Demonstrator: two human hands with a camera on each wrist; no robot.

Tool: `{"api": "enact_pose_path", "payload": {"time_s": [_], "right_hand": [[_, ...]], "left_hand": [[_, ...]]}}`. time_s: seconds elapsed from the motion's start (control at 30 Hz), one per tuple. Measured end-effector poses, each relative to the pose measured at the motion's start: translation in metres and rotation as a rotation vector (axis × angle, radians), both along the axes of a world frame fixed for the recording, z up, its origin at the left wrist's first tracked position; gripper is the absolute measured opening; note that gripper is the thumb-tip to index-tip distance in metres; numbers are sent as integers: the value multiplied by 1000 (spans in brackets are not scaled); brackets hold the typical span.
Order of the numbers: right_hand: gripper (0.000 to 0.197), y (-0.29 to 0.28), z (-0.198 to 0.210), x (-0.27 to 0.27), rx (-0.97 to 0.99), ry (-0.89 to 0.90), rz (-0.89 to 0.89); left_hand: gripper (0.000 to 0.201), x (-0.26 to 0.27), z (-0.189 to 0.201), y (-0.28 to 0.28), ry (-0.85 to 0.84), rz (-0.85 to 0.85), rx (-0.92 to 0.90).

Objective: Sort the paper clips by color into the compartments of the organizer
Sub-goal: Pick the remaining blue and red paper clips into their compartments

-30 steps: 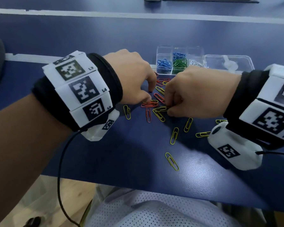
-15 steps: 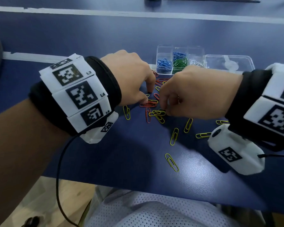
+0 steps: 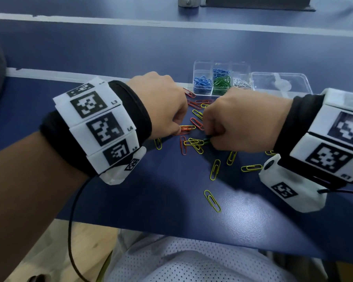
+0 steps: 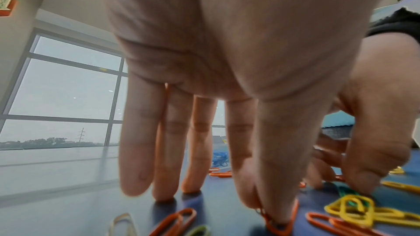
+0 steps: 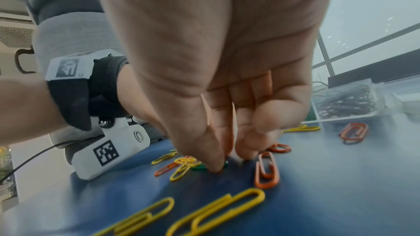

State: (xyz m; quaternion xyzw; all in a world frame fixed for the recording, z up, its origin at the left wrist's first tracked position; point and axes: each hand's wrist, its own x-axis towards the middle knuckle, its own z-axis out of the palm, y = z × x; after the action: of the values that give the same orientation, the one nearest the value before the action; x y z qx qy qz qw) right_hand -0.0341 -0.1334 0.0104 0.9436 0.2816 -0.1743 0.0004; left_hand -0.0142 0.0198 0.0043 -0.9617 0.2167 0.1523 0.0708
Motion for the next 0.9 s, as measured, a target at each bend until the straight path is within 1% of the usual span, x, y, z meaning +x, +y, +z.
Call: {"api": "enact_pose_path", "payload": {"time_s": [0.1, 0.2, 0.3, 0.37, 0.47, 0.6, 0.73, 0.8, 0.9], "right_hand": [[17, 1, 0, 0, 8, -7, 22], [15, 3, 0, -3, -4, -11, 23], [22, 5, -1, -4, -30, -8, 4], [24, 5, -2, -3, -31, -4, -6], [20, 4, -3, -2, -2, -3, -9], [14, 3, -3, -4, 64, 6, -14], [11, 3, -2, -6, 27, 13, -8], [13, 3, -1, -6, -4, 25, -12], [22, 2, -1, -5, -20, 13, -1]], "left_hand": [[29, -2, 1, 3, -1, -5, -24], [24, -4, 3, 4, -16, -7, -67], [23, -5, 3, 7, -12, 14, -127], [23, -3, 3, 11, 17, 50, -204], [20, -3, 2, 14, 25, 95, -277], [16, -3, -1, 16, 29, 101, -303], [20, 0, -1, 14, 79, 118, -375], [20, 0, 0, 11, 75, 102, -392], [18, -3, 2, 5, 71, 71, -391]]}}
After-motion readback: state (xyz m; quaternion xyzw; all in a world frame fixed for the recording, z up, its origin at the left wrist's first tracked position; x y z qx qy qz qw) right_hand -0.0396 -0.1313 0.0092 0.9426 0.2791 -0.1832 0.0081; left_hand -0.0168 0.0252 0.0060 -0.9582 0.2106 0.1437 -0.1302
